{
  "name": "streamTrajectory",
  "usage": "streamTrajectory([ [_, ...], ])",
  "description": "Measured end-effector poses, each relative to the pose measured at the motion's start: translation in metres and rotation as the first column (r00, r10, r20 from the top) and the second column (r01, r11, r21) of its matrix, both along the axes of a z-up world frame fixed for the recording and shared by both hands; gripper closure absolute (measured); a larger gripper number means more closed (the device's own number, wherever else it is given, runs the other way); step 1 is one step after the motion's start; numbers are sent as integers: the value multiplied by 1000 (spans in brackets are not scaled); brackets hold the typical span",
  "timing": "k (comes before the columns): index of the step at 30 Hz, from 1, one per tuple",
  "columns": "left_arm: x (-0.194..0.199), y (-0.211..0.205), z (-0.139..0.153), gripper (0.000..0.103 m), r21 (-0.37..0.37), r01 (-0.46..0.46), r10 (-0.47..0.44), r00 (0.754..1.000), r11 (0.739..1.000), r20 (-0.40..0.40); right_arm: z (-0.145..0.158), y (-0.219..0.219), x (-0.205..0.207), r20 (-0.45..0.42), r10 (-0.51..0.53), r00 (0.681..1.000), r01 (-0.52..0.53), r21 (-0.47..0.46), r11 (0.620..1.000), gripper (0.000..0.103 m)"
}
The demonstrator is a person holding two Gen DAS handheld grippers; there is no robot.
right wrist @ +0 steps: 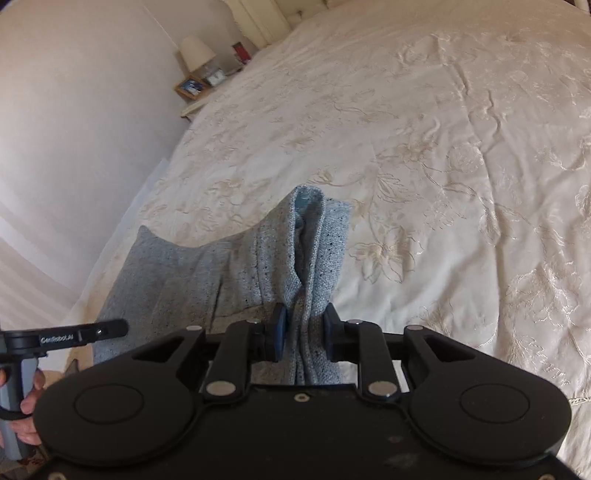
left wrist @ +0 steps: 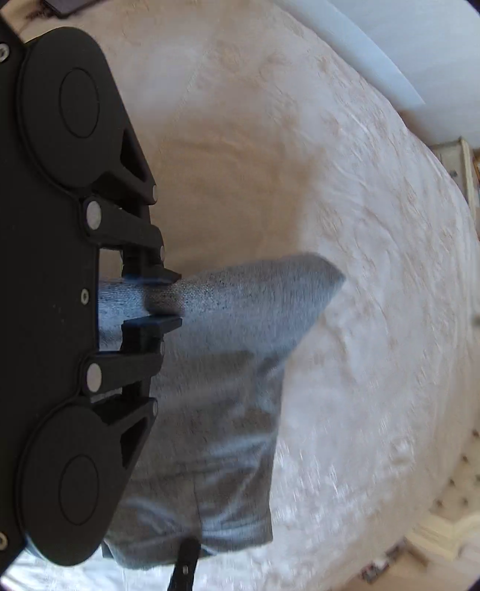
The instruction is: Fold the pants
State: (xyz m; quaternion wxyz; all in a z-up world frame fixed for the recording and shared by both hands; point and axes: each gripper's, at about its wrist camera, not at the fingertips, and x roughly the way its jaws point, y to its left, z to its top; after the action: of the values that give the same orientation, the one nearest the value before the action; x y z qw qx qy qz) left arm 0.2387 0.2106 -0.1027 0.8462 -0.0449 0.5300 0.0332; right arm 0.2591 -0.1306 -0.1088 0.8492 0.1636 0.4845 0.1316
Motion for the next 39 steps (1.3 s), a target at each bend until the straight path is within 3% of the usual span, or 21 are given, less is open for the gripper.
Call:
streamTrajectory([
  [1,1,7,-11,88,37,-39,40,999,999,-26,-12,5,7,-45,-43,998,40,-66,997,77],
  [2,-2,14,-20,89,59,-73,76,996,996,-48,-22,11,12,-68,-78,995,69,-131,989,77],
  [5,-18,23,-23,87,-5,-104,104,994,995,-37,-22,26,3,-24,-79,997,74,-159,984,77],
  [9,-37,3,-22,82,-28,-48,48,999,998,1,-14,68,-16,56,48,997,-33,-234,972,77],
  [10,-41,-3,-29,77,-20,-25,25,1000,999,-10,-18,80,-21,67,95,993,-74,-274,959,77],
  [14,-52,-20,-76,77,49,50,-41,987,998,-156,-63,100,-44,-65,147,987,-161,-380,911,79],
  [16,-56,-24,-74,77,78,72,-61,989,994,-136,-68,101,-52,-57,149,987,-160,-394,905,80],
  [19,-53,-19,-55,77,28,27,-23,992,999,-127,-54,101,-50,-43,143,989,-148,-392,908,77],
  [24,-32,-23,-20,75,21,-17,17,999,1000,-30,-19,111,-39,83,150,985,-107,-387,916,77],
  [26,-14,-28,-23,61,13,-33,33,999,999,-33,-20,117,-21,83,163,983,-118,-390,913,77],
  [33,35,-46,-75,62,54,-17,25,987,998,-157,-72,130,26,-47,152,987,-157,-456,876,79],
  [36,34,-47,-70,64,54,-18,26,988,998,-153,-66,134,24,-43,166,985,-166,-474,865,78],
  [39,24,-46,-52,63,19,-14,16,991,1000,-133,-47,129,13,-21,118,993,-114,-446,888,77],
])
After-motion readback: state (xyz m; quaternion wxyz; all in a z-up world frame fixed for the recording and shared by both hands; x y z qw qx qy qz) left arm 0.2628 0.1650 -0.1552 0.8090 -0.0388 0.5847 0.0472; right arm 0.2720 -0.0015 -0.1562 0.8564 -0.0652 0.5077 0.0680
